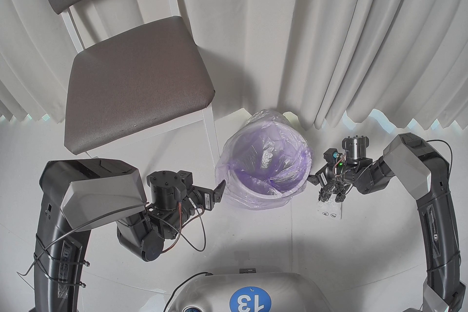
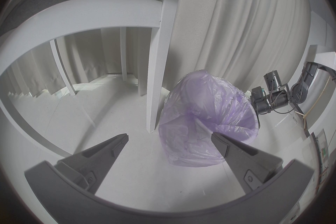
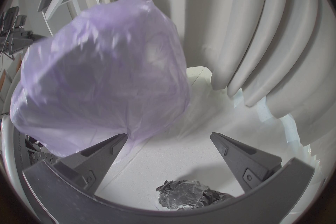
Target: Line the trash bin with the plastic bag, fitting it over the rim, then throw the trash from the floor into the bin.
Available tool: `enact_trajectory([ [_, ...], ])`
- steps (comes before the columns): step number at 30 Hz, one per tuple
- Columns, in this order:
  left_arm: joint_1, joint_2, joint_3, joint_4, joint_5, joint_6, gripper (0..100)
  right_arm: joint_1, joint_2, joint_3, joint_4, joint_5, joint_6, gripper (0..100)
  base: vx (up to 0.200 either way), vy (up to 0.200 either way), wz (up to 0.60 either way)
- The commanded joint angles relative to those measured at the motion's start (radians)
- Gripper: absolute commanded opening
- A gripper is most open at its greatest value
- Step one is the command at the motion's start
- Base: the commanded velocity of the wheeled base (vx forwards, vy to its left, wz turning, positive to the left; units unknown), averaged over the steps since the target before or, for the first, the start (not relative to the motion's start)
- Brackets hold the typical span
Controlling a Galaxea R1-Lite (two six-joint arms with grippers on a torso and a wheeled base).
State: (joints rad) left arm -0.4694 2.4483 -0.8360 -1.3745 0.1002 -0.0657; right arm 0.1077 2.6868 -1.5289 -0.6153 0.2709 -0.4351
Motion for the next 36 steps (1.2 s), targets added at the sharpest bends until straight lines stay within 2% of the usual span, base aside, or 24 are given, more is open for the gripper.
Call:
enact_trajectory([
  [1, 0.0, 0.014, -0.006, 0.0, 0.003, 0.0, 100, -0.003, 0.016, 0.01, -0.007, -0.001, -0.002, 100, 0.0, 0.0, 0.0],
  [8, 0.02, 0.035, -0.022, 0.021, -0.002, 0.026, 100, -0.006, -0.186, 0.142, -0.026, -0.001, -0.007, 100, 0.0, 0.0, 0.0],
  [11, 0.044, 0.067, -0.109, 0.109, 0.007, 0.096, 100, -0.013, -0.355, 0.251, -0.032, -0.001, -0.005, 100, 0.0, 0.0, 0.0],
  [13, 0.055, 0.074, -0.137, 0.129, 0.01, 0.106, 100, -0.014, -0.384, 0.276, -0.04, -0.001, -0.007, 100, 0.0, 0.0, 0.0],
  [17, 0.077, 0.121, -0.31, 0.291, 0.041, 0.112, 100, -0.016, -0.553, 0.475, -0.159, 0.002, -0.002, 100, 0.0, 0.0, 0.0],
  [21, 0.067, 0.199, -0.463, 0.385, 0.107, 0.113, 100, -0.031, -0.637, 0.612, -0.29, 0.007, -0.002, 100, 0.0, 0.0, 0.0],
  [24, 0.057, 0.247, -0.552, 0.442, 0.142, 0.133, 100, -0.042, -0.693, 0.707, -0.334, 0.013, -0.002, 100, 0.0, 0.0, 0.0],
  [31, 0.018, 0.308, -0.707, 0.592, 0.144, 0.144, 100, -0.063, -0.723, 0.786, -0.389, 0.014, -0.004, 100, 0.0, 0.0, 0.0],
  [32, 0.008, 0.325, -0.781, 0.67, 0.145, 0.146, 100, -0.068, -0.722, 0.797, -0.4, 0.016, -0.004, 100, 0.0, 0.0, 0.0],
  [36, -0.011, 0.365, -0.907, 0.787, 0.147, 0.149, 100, -0.066, -0.72, 0.809, -0.405, 0.016, -0.004, 100, 0.0, 0.0, 0.0],
])
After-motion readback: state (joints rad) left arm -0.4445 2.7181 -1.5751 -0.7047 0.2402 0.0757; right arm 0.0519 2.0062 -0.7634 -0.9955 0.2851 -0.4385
